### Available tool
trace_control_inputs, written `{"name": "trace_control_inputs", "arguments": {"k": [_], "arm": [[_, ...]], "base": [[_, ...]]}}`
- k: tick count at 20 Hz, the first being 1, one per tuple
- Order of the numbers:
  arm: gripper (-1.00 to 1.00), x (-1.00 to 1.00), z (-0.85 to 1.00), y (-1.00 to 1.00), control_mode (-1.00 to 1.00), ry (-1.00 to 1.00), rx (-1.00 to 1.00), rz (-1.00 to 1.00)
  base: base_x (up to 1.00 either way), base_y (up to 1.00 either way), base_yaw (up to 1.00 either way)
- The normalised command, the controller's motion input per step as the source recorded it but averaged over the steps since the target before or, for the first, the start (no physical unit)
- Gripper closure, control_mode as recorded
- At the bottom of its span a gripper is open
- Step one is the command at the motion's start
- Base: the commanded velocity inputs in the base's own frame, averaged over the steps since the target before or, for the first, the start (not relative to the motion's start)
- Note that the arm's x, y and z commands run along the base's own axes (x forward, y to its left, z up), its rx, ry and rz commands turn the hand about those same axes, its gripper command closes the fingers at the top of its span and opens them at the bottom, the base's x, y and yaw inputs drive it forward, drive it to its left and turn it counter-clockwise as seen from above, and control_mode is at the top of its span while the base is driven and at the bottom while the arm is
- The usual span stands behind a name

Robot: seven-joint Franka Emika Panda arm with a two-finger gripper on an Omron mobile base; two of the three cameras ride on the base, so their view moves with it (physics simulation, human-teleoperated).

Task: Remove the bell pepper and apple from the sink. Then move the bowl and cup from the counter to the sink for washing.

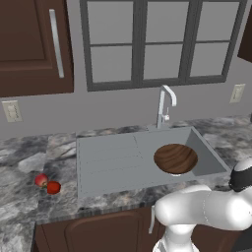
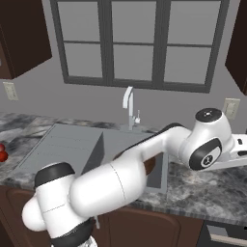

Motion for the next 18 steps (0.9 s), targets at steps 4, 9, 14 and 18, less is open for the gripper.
{"name": "trace_control_inputs", "arguments": {"k": [4, 9, 14, 18], "arm": [[-1.00, 0.10, -0.07, -0.07, -1.00, 0.00, 0.00, 0.05], [-1.00, 0.13, -0.08, -0.08, -1.00, 0.00, 0.00, 0.03], [-1.00, 0.16, -0.07, -0.07, -1.00, 0.00, 0.00, 0.00], [-1.00, 0.09, -0.07, -0.17, -1.00, 0.00, 0.00, 0.00]], "base": [[0.00, 0.00, 0.00], [0.00, 0.00, 0.00], [0.00, 0.00, 0.00], [0.00, 0.00, 0.00]]}}
